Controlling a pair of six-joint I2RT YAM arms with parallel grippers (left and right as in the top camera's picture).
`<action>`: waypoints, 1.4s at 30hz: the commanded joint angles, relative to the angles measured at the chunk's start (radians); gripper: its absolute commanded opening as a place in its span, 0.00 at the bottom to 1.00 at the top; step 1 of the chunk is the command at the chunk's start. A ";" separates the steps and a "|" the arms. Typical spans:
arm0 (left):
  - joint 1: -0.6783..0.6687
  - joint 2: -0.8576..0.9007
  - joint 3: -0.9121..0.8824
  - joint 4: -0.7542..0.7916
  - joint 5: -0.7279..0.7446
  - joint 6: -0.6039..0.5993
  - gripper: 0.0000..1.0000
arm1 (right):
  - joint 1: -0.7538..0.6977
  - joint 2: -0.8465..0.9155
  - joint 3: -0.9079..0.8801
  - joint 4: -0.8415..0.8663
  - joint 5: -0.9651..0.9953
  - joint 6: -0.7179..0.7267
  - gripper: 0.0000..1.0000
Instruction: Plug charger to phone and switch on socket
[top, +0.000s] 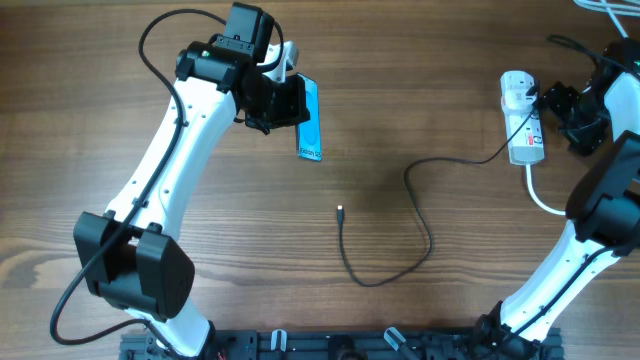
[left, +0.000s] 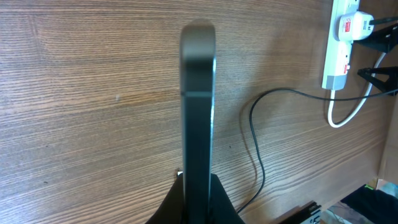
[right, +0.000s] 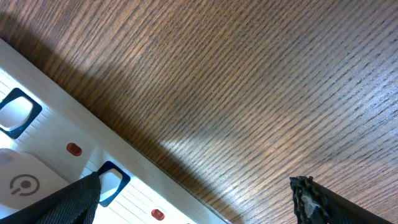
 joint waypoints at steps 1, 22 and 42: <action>-0.005 -0.011 0.006 0.007 0.003 0.016 0.04 | 0.014 0.029 -0.010 -0.015 -0.054 -0.025 1.00; -0.005 -0.011 0.006 0.000 0.003 0.013 0.04 | 0.010 -0.290 -0.009 -0.217 -0.024 0.031 1.00; 0.135 -0.011 0.006 -0.094 -0.166 -0.189 0.04 | 0.831 -0.675 -0.362 -0.154 -0.398 -0.021 1.00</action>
